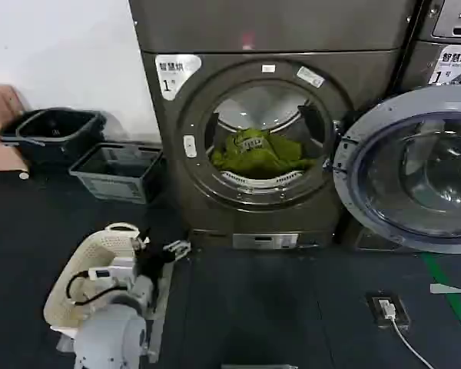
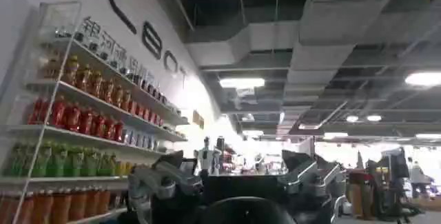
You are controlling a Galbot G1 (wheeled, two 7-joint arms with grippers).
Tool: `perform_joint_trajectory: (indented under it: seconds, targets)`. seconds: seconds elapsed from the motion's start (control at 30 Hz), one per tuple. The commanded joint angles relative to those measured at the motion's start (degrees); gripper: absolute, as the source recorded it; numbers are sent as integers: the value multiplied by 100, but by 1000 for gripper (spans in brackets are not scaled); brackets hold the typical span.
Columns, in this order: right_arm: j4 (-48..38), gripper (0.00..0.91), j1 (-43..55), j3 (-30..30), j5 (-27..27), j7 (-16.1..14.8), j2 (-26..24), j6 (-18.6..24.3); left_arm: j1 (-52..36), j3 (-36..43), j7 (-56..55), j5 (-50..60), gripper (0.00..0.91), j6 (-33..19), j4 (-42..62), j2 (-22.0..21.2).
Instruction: Grasp the clothes from the dryer.
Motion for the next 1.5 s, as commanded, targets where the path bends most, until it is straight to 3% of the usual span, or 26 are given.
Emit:
perform_joint_trajectory:
  seconds: [0.03,0.13,0.4,1.5]
  targets:
    - [23,907,3,-42,0,9,7,22,6,10,15,10,907,281,-2,2]
    - [-57,907,7,-191,-1,157,11,415,15,23,22,11,907,281,-8,3]
    - [-116,907,34,-252,-35,242,-1,549,19,6,34,29,907,281,-16,27]
    - [-245,907,72,-228,-48,644,-71,483,28,50,181,138,907,281,-21,-25]
